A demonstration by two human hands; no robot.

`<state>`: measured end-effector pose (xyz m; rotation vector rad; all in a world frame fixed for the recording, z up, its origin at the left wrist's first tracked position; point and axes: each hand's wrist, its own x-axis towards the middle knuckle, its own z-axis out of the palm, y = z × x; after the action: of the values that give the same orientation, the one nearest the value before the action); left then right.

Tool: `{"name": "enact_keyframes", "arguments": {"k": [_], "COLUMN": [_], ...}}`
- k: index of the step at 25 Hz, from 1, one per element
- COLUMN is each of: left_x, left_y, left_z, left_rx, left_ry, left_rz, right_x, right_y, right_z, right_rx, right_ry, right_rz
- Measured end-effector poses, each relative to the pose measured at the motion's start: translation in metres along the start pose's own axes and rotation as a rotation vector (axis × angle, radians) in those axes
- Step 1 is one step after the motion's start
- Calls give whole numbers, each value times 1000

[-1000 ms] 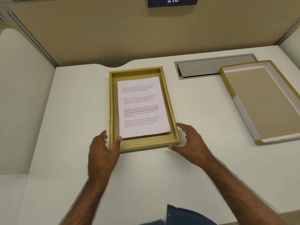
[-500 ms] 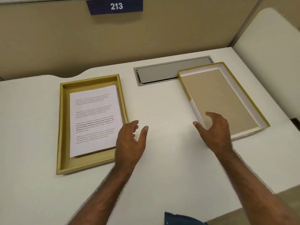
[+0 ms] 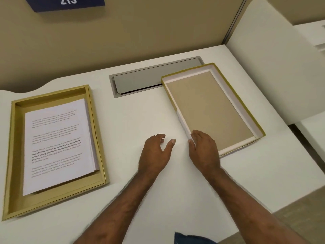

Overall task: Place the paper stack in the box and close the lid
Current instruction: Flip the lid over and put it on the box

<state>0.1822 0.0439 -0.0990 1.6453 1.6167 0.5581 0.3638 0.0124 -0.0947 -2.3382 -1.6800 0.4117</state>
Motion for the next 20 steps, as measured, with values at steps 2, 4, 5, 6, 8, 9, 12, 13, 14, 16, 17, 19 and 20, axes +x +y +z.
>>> {"name": "enact_keyframes", "arguments": {"k": [2,4,5,6,8,9,12,13,14,16,17,19,20], "left_x": [0,0,0,-1,-3,-4,-7,-8,-10,-14,-16,-21,-23], "left_y": [-1,-1,-1,0,1,0,-6,-9,-13,-21,-26,-34,-37], "left_z": [-1,-4,-6,-8,-14,-17,-28,-33,-37,-48,-53,-63,-68], "left_rx": [31,35,20,-5,-84,-135,-249,-287,-340,-449,-480,-528,-553], "left_ry": [-34,-70,-86,-103,-138,-160,-233,-252,-263,-281,-285,-298,-312], "left_rz": [24,52,58,54,22,-3,-60,-75,-103,-162,-181,-206,-215], "right_x": [-4,-7,-8,-10,-16,-20,-35,-40,-45,-54,-59,-68,-72], "right_y": [-4,-12,-17,-23,-39,-47,-70,-78,-86,-102,-111,-131,-142], "right_z": [-4,-10,-14,-18,-25,-28,-35,-37,-40,-48,-52,-60,-65], "right_rx": [14,44,61,74,100,110,152,178,209,273,305,374,404], "right_ry": [75,140,158,170,177,173,175,177,180,196,208,241,257], "right_rz": [-20,-2,11,15,11,2,-45,-54,-60,-68,-82,-115,-124]}}
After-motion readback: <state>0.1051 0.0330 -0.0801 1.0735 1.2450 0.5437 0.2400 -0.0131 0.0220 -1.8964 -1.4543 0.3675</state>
